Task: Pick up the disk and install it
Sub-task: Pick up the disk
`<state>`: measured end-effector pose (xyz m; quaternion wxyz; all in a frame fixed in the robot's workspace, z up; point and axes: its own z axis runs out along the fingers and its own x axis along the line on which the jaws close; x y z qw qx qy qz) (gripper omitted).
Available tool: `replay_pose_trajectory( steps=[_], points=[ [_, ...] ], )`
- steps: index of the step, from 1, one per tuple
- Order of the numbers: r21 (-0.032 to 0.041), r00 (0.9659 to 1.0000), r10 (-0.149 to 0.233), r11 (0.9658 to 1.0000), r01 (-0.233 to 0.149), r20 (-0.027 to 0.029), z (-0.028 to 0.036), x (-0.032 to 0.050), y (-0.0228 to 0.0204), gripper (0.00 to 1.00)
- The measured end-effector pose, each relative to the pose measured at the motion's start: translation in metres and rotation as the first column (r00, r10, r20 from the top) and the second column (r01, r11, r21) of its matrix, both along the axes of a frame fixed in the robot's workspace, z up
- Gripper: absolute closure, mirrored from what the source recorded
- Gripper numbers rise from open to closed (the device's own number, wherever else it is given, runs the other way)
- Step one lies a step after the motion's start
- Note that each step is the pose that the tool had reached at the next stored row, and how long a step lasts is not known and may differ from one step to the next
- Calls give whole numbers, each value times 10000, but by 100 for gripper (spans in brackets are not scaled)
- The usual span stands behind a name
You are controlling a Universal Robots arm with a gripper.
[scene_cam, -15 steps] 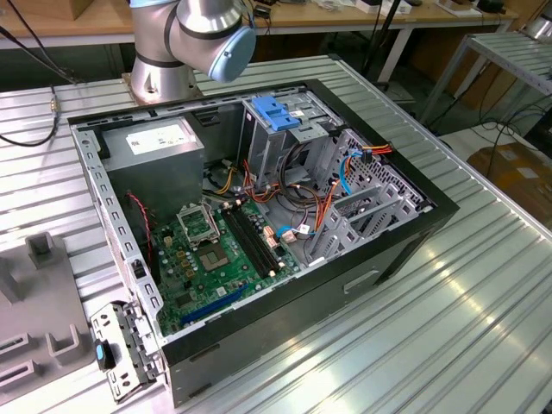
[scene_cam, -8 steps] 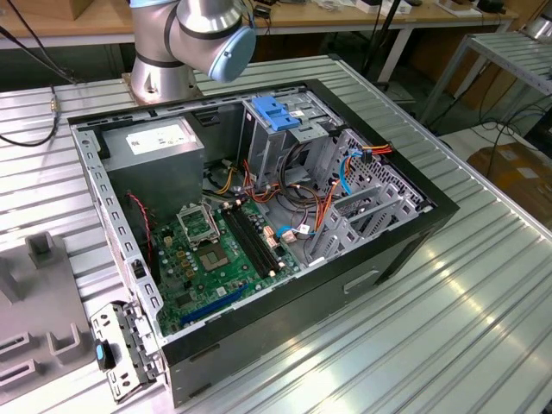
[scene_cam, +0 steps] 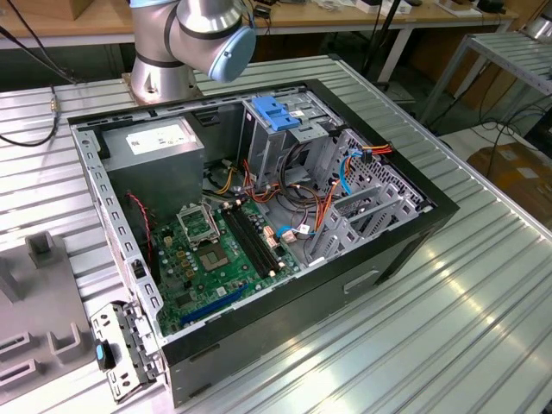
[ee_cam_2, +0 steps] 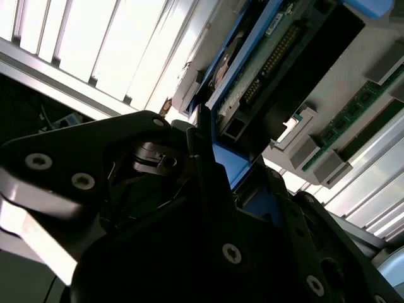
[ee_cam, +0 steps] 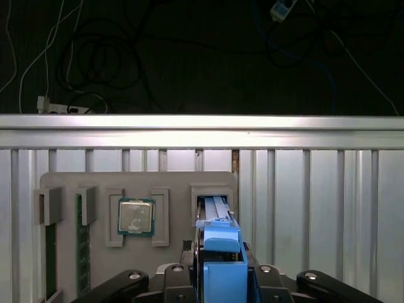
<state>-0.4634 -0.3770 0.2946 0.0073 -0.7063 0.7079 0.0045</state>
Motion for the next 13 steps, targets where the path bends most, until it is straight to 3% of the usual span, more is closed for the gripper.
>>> replay_pose_trajectory(
  steps=[7, 13],
  points=[
    [-1, 10000, -4, 10000, 4, 1, -2, 0, -5, 63],
    [-1, 9998, -222, 9998, 222, 2, -6, 1, -5, 63]
  ],
)
